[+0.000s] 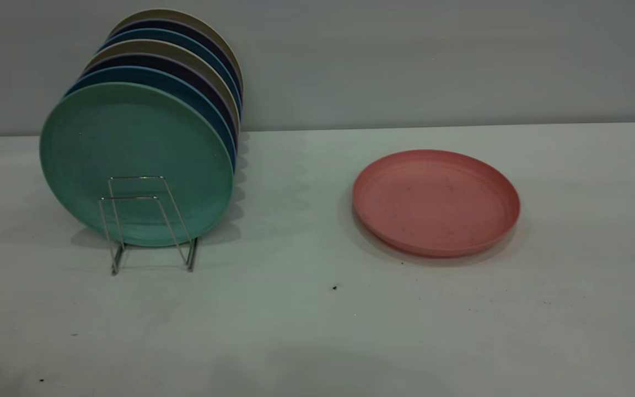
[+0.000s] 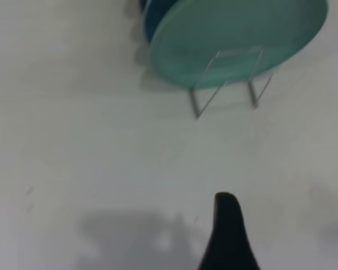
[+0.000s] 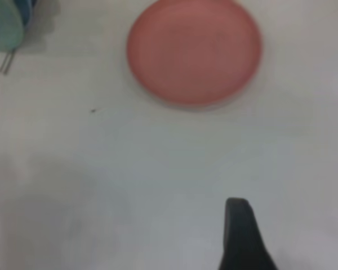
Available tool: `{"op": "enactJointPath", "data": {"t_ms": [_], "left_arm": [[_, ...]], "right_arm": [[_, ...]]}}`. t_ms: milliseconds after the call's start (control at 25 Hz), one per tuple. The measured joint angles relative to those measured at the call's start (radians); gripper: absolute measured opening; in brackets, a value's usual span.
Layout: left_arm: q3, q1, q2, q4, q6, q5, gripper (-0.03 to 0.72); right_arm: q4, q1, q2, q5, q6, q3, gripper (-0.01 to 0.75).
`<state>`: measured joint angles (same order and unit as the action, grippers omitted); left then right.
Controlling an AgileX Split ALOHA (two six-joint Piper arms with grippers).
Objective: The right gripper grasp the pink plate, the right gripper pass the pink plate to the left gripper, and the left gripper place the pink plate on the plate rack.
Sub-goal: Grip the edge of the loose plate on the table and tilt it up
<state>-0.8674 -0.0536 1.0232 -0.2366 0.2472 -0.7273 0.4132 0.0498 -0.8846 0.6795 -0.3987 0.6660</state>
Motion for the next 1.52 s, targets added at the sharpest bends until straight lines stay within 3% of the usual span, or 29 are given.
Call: {"op": "enactJointPath", "data": {"t_ms": [280, 480, 800, 960, 1520], "left_arm": [[-0.081, 0.001, 0.308, -0.225, 0.205, 0.077, 0.584], [-0.15, 0.067, 0.494, -0.393, 0.384, 0.098, 0.584], [-0.295, 0.244, 0.724, -0.506, 0.44, 0.126, 0.585], [-0.345, 0.298, 0.794, -0.531, 0.44, 0.137, 0.585], [-0.348, 0.322, 0.804, -0.538, 0.439, 0.116, 0.585]], "right_arm": [[0.379, 0.0, -0.373, -0.118, -0.3, 0.018, 0.485], [0.583, -0.006, -0.672, -0.152, -0.483, 0.132, 0.485], [0.653, -0.116, -1.09, -0.076, -0.514, 0.431, 0.485], [0.656, -0.15, -1.251, -0.062, -0.517, 0.558, 0.485], [0.786, -0.168, -1.603, 0.045, -0.567, 0.827, 0.459]]}}
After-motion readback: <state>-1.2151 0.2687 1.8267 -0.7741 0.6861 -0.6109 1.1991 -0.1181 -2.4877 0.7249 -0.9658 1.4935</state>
